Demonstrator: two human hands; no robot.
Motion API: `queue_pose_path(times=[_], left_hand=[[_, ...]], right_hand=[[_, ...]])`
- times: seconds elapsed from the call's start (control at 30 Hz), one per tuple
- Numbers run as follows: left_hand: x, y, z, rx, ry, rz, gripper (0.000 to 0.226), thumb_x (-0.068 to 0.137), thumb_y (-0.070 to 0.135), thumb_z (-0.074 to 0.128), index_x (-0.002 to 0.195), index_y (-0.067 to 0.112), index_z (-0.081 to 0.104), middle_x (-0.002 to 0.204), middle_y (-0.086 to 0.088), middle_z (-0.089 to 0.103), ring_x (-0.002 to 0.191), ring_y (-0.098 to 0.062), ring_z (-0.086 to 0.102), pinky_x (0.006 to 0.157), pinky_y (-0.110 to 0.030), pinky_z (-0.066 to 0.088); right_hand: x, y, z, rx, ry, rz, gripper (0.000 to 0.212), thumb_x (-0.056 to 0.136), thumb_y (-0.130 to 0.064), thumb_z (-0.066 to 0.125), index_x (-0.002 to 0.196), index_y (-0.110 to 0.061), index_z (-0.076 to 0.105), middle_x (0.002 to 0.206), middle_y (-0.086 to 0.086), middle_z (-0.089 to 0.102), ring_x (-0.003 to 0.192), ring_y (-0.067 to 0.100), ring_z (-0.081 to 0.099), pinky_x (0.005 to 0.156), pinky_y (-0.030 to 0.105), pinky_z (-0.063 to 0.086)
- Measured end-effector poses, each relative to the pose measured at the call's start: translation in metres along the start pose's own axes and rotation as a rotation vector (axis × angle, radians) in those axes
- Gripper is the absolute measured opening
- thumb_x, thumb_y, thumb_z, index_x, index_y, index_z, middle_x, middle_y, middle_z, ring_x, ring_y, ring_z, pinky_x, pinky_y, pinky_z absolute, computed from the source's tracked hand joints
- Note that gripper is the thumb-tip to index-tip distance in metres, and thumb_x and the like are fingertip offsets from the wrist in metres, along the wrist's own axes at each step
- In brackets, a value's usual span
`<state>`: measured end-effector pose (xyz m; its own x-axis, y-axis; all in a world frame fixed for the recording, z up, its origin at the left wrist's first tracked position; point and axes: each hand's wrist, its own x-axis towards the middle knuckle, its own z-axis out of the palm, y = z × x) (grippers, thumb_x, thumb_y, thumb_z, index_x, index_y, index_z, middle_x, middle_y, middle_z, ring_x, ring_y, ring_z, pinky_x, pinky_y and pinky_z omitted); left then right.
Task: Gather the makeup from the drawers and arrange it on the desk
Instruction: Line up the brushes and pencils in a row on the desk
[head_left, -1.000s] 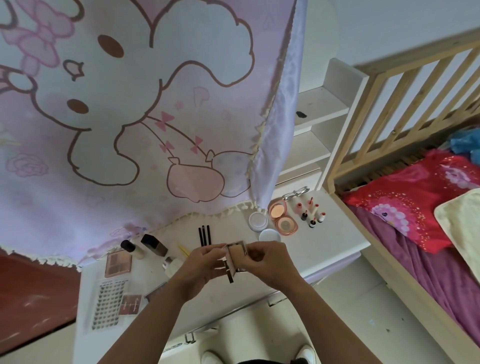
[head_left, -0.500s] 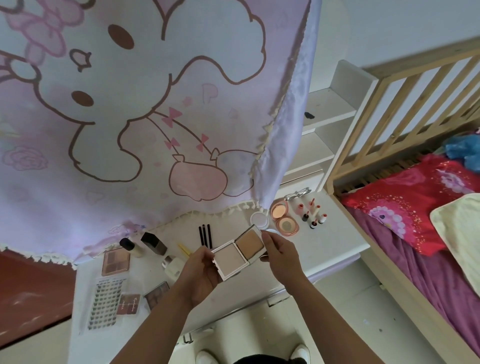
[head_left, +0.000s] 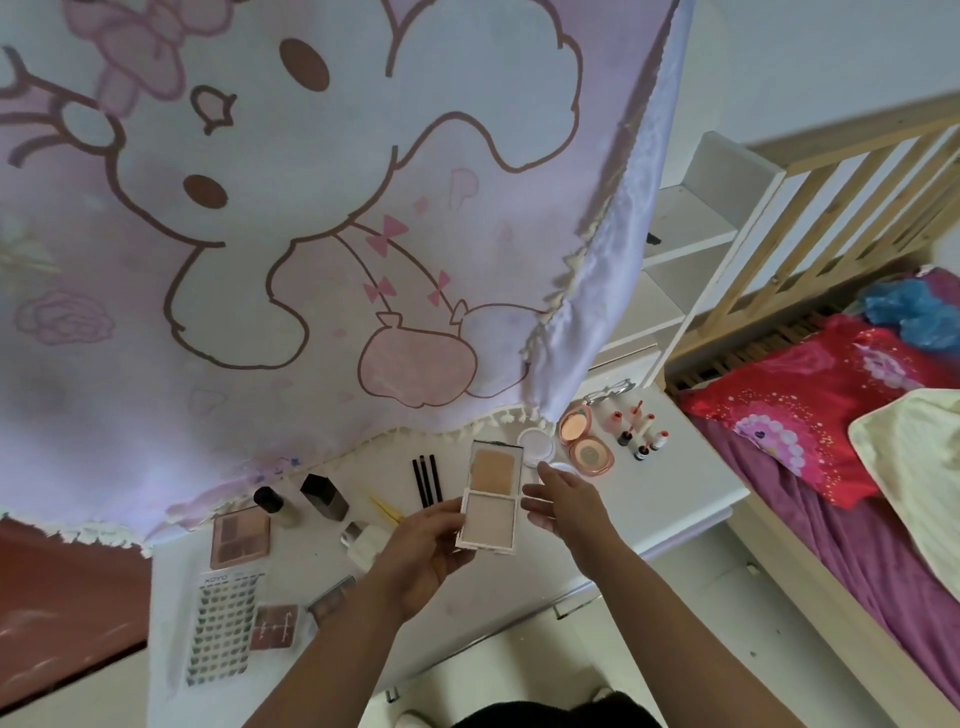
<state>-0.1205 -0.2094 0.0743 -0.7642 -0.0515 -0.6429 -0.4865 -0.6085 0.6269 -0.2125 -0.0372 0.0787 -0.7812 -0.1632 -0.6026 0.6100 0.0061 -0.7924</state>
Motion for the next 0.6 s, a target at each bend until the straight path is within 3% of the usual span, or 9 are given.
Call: queue_pose_path(times=[0.17, 0.3, 0.37, 0.47, 0.6], left_hand=[[0.024, -0.013, -0.01, 0.007, 0.06, -0.015, 0.029, 0.094, -0.006, 0.049, 0.116, 0.003, 0.065, 0.103, -0.017, 0.072, 0.082, -0.024, 0.066, 0.078, -0.034, 0.055], [0.049, -0.029, -0.006, 0.09, 0.138, -0.031, 0.028, 0.093, -0.006, 0.051, 0.114, 0.005, 0.066, 0.108, -0.016, 0.072, 0.092, -0.028, 0.066, 0.087, -0.04, 0.055], [0.063, -0.037, 0.0, 0.197, 0.207, -0.015, 0.028, 0.092, -0.004, 0.054, 0.113, 0.008, 0.069, 0.106, -0.013, 0.074, 0.089, -0.023, 0.068, 0.08, -0.035, 0.058], [0.085, -0.047, 0.009, 0.361, 0.329, 0.005, 0.024, 0.089, 0.001, 0.058, 0.104, 0.014, 0.073, 0.096, -0.006, 0.075, 0.078, -0.016, 0.063, 0.064, -0.025, 0.051], [0.115, -0.06, 0.021, 0.415, 0.455, -0.041, 0.026, 0.086, 0.001, 0.058, 0.101, 0.013, 0.076, 0.083, -0.005, 0.073, 0.068, -0.018, 0.059, 0.064, -0.03, 0.048]], right_hand=[[-0.008, 0.03, -0.005, -0.208, -0.11, 0.07, 0.025, 0.096, -0.015, 0.06, 0.119, -0.015, 0.067, 0.093, 0.003, 0.073, 0.08, 0.015, 0.069, 0.073, 0.028, 0.055], [0.008, 0.043, -0.014, -0.268, -0.137, 0.039, 0.028, 0.095, -0.004, 0.057, 0.121, -0.012, 0.064, 0.09, 0.006, 0.071, 0.077, 0.015, 0.067, 0.07, 0.024, 0.054], [0.027, 0.045, -0.021, -0.299, -0.127, 0.046, 0.028, 0.094, -0.001, 0.057, 0.12, -0.008, 0.064, 0.09, 0.008, 0.07, 0.075, 0.015, 0.065, 0.07, 0.022, 0.055], [0.056, 0.047, -0.031, -0.345, -0.127, 0.082, 0.023, 0.093, 0.004, 0.056, 0.108, -0.008, 0.068, 0.087, 0.009, 0.068, 0.071, 0.016, 0.061, 0.07, 0.022, 0.054], [0.09, 0.049, -0.039, -0.45, -0.206, 0.124, 0.031, 0.088, 0.008, 0.054, 0.086, -0.013, 0.077, 0.075, 0.009, 0.062, 0.07, 0.02, 0.053, 0.072, 0.031, 0.047]])
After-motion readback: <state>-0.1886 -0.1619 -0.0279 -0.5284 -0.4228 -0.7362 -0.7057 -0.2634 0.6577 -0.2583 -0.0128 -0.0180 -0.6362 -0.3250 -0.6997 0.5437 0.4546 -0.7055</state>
